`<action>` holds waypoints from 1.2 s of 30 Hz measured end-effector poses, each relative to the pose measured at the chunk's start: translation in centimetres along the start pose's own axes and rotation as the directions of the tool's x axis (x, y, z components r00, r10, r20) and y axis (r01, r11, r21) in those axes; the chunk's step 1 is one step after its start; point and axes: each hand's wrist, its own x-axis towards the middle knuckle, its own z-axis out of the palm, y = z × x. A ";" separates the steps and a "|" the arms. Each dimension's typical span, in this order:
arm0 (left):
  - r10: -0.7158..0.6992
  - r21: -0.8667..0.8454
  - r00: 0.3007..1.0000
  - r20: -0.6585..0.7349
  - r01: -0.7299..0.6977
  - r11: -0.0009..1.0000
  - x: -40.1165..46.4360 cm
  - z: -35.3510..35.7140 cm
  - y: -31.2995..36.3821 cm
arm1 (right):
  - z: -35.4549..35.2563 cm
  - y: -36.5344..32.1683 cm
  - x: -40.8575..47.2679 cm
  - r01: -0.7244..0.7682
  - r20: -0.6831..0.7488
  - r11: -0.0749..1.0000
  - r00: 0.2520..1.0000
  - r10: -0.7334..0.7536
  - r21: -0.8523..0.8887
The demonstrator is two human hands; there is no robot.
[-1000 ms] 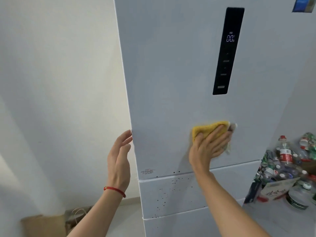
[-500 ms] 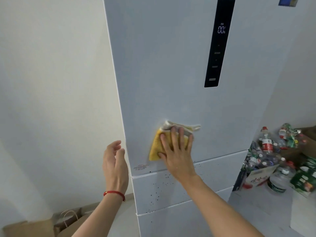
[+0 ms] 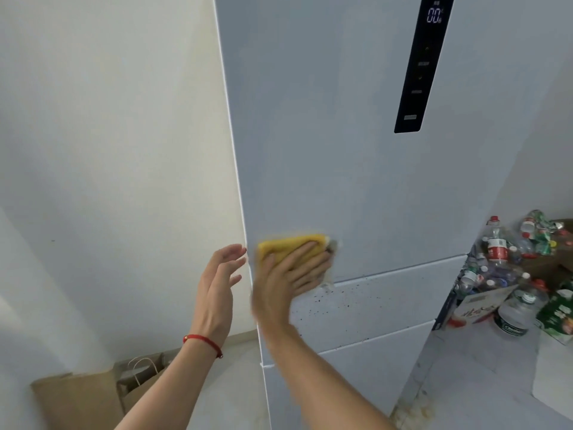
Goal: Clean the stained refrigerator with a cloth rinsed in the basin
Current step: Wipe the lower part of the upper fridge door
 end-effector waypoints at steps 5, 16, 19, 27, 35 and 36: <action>-0.085 0.078 0.976 -0.199 0.103 0.992 -0.1 0.1 -2.9 | 1.3 3.6 -3.4 0.347 0.151 0.937 0.930 -0.336 -0.050; -0.128 0.007 0.981 -0.144 0.130 0.991 -0.9 2.6 -3.1 | -9.2 10.2 17.0 -0.195 0.037 0.916 0.980 0.195 0.351; -0.182 -0.059 0.975 -0.124 0.176 0.983 -0.6 1.9 -2.9 | -7.2 6.9 13.7 -0.340 0.044 0.821 0.932 0.361 0.459; -0.292 -0.034 0.955 -0.059 0.290 0.956 1.4 -1.8 -3.7 | 0.8 -0.9 -4.7 -0.323 0.348 0.854 0.920 0.183 0.407; -0.292 0.067 0.948 -0.124 0.301 0.951 1.9 -0.4 -4.4 | -4.7 4.6 6.5 -0.243 0.145 0.894 0.969 0.202 0.377; -0.283 0.064 0.952 -0.117 0.291 0.954 1.9 -0.2 -4.2 | -5.7 5.5 8.9 -0.267 0.119 0.889 0.964 0.240 0.371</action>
